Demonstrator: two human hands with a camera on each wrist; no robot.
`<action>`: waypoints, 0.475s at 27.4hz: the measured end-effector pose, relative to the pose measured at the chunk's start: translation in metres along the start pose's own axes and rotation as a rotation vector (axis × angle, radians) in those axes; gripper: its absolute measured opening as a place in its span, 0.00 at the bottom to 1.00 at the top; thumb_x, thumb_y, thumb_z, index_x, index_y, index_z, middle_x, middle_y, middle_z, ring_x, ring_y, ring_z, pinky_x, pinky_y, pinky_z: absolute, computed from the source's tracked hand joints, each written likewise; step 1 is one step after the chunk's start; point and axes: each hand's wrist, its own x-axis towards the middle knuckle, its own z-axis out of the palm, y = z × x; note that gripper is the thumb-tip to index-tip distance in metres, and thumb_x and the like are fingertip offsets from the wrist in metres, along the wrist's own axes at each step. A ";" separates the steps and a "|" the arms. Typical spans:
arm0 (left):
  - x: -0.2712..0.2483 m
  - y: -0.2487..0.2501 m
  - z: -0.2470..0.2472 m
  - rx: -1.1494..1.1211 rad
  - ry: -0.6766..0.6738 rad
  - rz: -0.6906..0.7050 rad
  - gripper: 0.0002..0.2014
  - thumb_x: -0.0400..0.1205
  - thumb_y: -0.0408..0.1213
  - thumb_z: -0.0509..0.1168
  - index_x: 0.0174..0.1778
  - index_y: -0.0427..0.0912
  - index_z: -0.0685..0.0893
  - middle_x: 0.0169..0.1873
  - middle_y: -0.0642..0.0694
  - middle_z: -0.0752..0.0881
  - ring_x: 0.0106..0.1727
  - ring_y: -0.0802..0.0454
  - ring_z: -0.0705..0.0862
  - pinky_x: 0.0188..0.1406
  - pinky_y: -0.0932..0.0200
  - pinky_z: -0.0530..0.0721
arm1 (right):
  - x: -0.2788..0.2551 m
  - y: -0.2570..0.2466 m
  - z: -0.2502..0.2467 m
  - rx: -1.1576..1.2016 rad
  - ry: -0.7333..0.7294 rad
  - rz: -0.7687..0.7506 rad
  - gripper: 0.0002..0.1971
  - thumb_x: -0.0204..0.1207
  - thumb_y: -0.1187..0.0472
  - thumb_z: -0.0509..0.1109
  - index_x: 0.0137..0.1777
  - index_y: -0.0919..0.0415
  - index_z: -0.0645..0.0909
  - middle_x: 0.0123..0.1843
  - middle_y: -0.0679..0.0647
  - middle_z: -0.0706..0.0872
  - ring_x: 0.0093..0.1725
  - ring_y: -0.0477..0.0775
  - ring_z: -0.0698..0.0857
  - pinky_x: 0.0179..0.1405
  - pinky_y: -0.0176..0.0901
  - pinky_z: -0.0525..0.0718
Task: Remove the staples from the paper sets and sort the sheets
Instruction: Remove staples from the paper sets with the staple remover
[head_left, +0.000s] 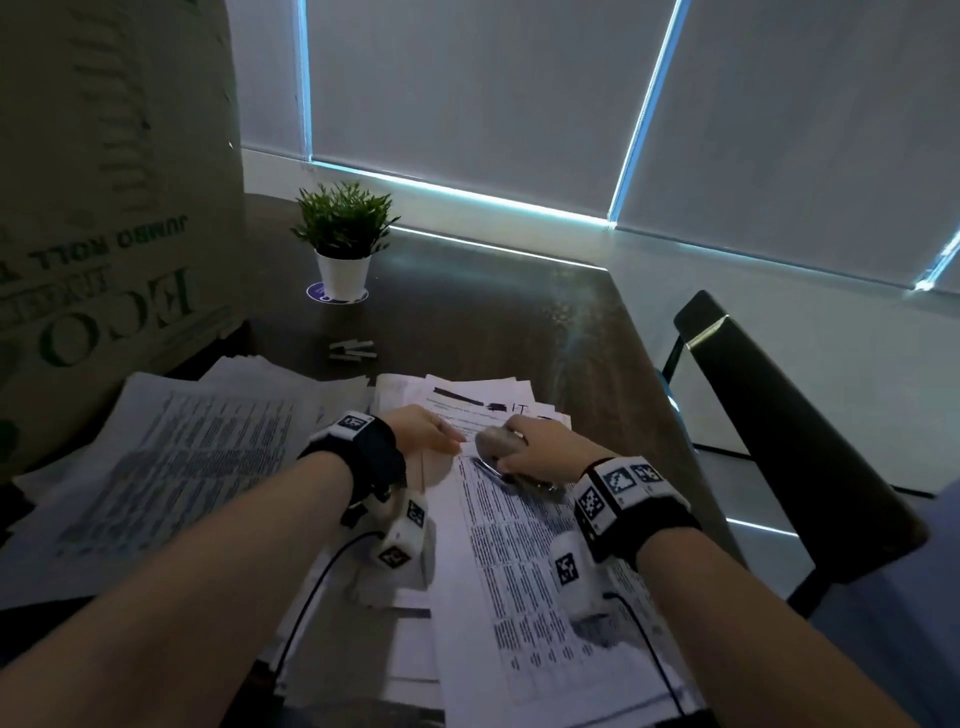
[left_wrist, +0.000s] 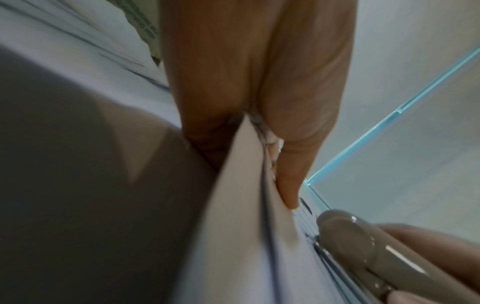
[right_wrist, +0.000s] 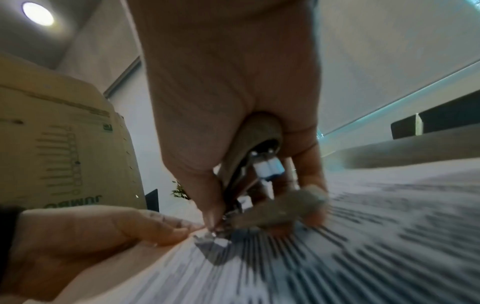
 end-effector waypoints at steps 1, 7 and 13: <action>-0.001 0.000 0.000 -0.012 0.001 -0.026 0.13 0.81 0.34 0.68 0.61 0.39 0.86 0.53 0.46 0.84 0.56 0.53 0.78 0.64 0.59 0.74 | -0.002 0.001 0.004 0.010 -0.010 -0.011 0.26 0.78 0.53 0.71 0.76 0.55 0.71 0.69 0.57 0.81 0.65 0.58 0.81 0.62 0.48 0.79; -0.001 -0.001 0.003 -0.079 0.009 -0.108 0.16 0.78 0.39 0.73 0.61 0.40 0.86 0.51 0.45 0.85 0.56 0.47 0.81 0.62 0.52 0.80 | -0.013 0.002 0.016 0.016 0.000 -0.100 0.30 0.85 0.55 0.62 0.85 0.42 0.57 0.74 0.59 0.79 0.66 0.60 0.81 0.66 0.49 0.77; -0.001 -0.005 -0.001 -0.098 -0.065 -0.148 0.18 0.73 0.41 0.77 0.58 0.43 0.86 0.46 0.44 0.87 0.43 0.49 0.84 0.41 0.56 0.84 | -0.010 -0.008 0.024 -0.018 0.071 -0.064 0.28 0.87 0.53 0.58 0.84 0.41 0.56 0.73 0.61 0.80 0.65 0.63 0.82 0.65 0.53 0.79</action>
